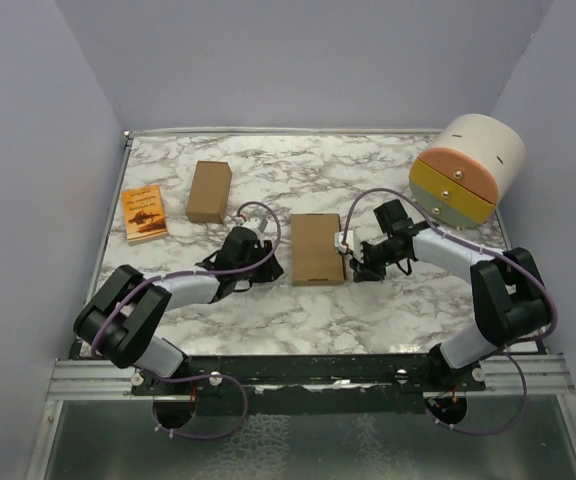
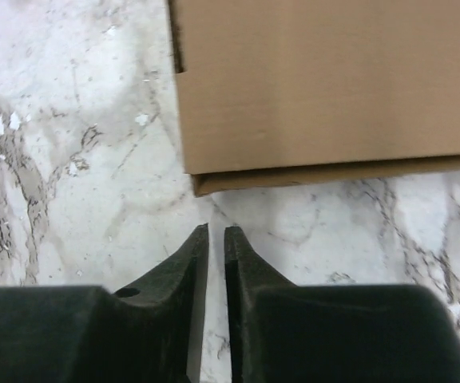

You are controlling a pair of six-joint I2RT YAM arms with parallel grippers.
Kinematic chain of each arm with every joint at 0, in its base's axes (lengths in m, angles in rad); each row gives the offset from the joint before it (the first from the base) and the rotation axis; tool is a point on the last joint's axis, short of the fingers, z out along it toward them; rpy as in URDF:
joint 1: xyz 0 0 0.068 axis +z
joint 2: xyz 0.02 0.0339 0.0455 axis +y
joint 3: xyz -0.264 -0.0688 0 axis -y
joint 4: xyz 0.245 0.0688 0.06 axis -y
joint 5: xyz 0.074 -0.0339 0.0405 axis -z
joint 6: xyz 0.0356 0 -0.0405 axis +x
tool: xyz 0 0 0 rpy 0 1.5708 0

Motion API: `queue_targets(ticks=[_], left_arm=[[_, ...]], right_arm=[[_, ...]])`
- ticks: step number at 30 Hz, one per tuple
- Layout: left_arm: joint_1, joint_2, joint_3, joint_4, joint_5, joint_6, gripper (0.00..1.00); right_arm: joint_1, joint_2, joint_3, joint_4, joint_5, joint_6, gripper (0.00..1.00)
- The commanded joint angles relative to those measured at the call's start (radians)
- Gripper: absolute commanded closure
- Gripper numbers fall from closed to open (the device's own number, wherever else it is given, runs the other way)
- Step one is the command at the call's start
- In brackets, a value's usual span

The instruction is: Fold the paper box

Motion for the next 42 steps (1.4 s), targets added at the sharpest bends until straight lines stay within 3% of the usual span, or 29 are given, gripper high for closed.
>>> queue_targets(ticks=[1, 5, 11, 14, 17, 26, 34, 42], left_arm=[[-0.005, -0.038, -0.037, -0.015, 0.050, -0.014, 0.69], [-0.012, -0.010, -0.028, -0.005, 0.089, -0.014, 0.84], [-0.126, 0.085, 0.087, 0.008, 0.125, -0.018, 0.89], [-0.185, 0.129, 0.151, 0.003, 0.116, -0.030, 0.90], [-0.195, 0.128, 0.153, -0.004, 0.097, -0.039, 0.90], [-0.123, -0.016, 0.039, -0.070, 0.022, -0.025, 0.81], [-0.100, -0.018, 0.037, -0.067, 0.046, -0.018, 0.82], [-0.157, 0.070, 0.087, 0.005, 0.093, -0.055, 0.87]], right_arm=[[0.006, 0.007, -0.033, 0.032, -0.082, -0.115, 0.90], [0.007, 0.041, -0.007, 0.031, -0.117, -0.142, 0.96], [0.113, 0.072, 0.058, 0.045, -0.156, -0.112, 0.99], [0.200, 0.076, 0.080, 0.086, -0.128, 0.001, 0.99], [0.204, 0.089, 0.095, 0.090, -0.059, 0.050, 0.99], [0.003, -0.006, 0.004, -0.059, -0.051, -0.098, 0.94], [-0.007, 0.013, -0.039, 0.023, -0.017, -0.031, 0.95], [0.135, 0.088, 0.056, 0.105, -0.050, 0.147, 0.99]])
